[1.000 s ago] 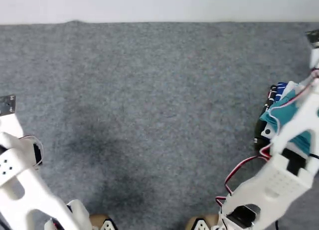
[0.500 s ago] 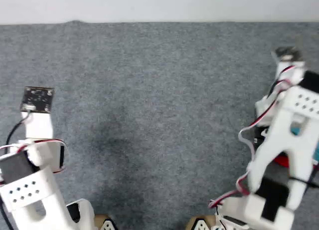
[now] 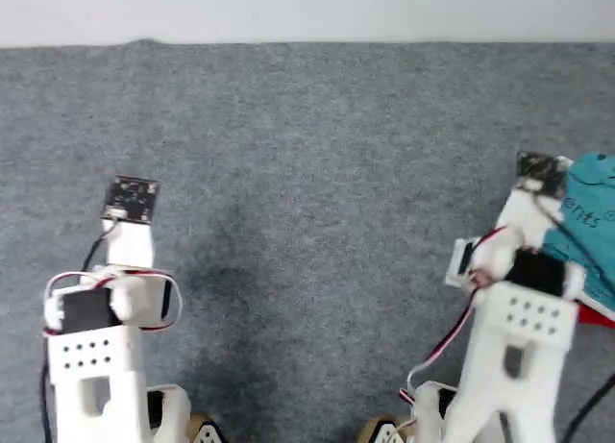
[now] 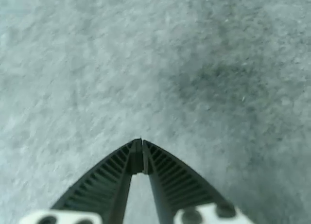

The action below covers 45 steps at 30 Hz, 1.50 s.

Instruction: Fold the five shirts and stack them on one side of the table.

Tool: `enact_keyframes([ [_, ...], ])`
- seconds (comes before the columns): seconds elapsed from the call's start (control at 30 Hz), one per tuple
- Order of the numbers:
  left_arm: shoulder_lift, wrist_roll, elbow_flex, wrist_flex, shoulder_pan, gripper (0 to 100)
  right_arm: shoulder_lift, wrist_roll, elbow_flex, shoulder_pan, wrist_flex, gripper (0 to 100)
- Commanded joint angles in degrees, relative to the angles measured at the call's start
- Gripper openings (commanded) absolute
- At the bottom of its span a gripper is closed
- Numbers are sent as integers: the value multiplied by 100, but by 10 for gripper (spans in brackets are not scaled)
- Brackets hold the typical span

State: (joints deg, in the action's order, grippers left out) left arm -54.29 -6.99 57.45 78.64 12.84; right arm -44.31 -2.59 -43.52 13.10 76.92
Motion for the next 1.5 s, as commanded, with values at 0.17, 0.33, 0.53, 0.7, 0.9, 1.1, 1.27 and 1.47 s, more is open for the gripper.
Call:
enact_keyframes([
  [0.17,-97,589,1552,-2171,-378,6,-1490,-316,-2251,-655,-1613,10],
  [0.33,-97,1090,2035,-2778,-387,6,-2132,-316,-3209,-963,-2000,10],
  [0.53,-105,1204,2264,-3174,-387,6,-3099,-316,-4510,-1182,-2668,10],
  [0.7,-105,1196,2299,-3341,-378,6,-4242,-316,-5319,-1182,-2914,10],
  [0.9,-105,1248,2290,-3323,-387,6,-5543,-325,-5319,-1182,-2220,10],
  [1.1,-114,1380,2290,-3323,-378,5,-5956,-352,-5301,-1147,-1341,10],
  [1.27,-782,2136,2369,-3305,-387,5,-5938,-352,-5301,-1138,-1077,10],
  [1.47,-2778,1829,3231,-3068,-571,5,-5938,-352,-5301,-1138,-760,10],
])
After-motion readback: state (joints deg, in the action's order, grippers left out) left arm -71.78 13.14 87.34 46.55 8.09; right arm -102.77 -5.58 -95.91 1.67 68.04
